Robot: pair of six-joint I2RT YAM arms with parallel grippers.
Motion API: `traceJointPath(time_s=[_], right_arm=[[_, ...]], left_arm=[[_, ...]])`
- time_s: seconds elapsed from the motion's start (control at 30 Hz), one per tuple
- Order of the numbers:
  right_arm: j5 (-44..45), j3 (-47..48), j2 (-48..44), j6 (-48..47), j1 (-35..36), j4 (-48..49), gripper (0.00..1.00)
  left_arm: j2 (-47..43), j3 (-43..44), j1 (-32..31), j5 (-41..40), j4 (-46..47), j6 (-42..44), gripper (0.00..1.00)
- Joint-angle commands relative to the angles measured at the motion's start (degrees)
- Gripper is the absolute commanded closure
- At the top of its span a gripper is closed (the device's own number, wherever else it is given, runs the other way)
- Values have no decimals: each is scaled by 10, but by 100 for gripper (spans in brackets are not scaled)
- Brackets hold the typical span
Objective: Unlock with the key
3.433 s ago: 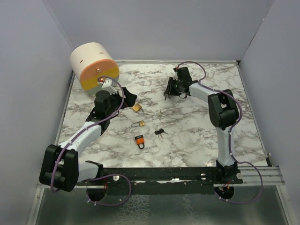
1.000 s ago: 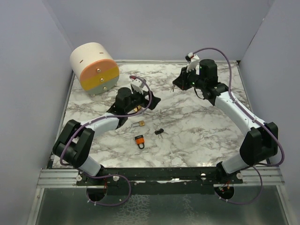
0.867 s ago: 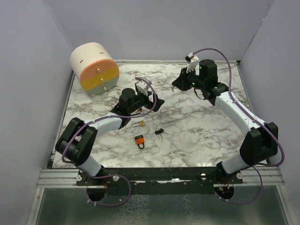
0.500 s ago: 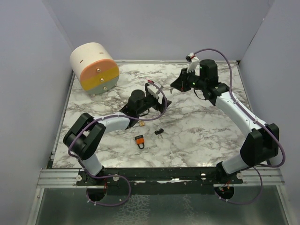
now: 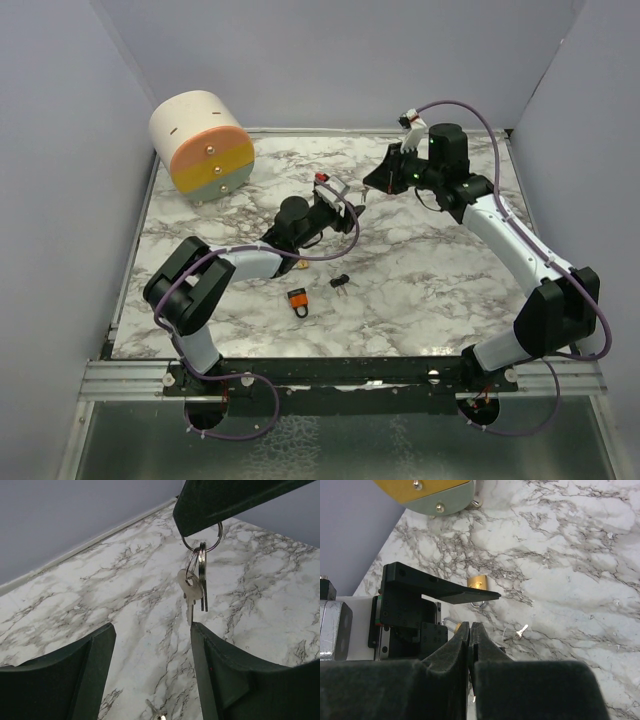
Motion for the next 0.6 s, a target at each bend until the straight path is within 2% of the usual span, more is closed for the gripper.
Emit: traceJointPath(time_s=[0.0, 0.23, 0.57], right_arm=[[-26, 25, -8, 7, 1, -5, 99], [-34, 20, -10, 12, 1, -2, 99], [-32, 7, -18, 14, 1, -2, 99]], left_arm=[[7, -9, -2, -9, 64, 6, 37], [13, -8, -1, -2, 81, 5, 39], [23, -1, -3, 17, 89, 0, 49]])
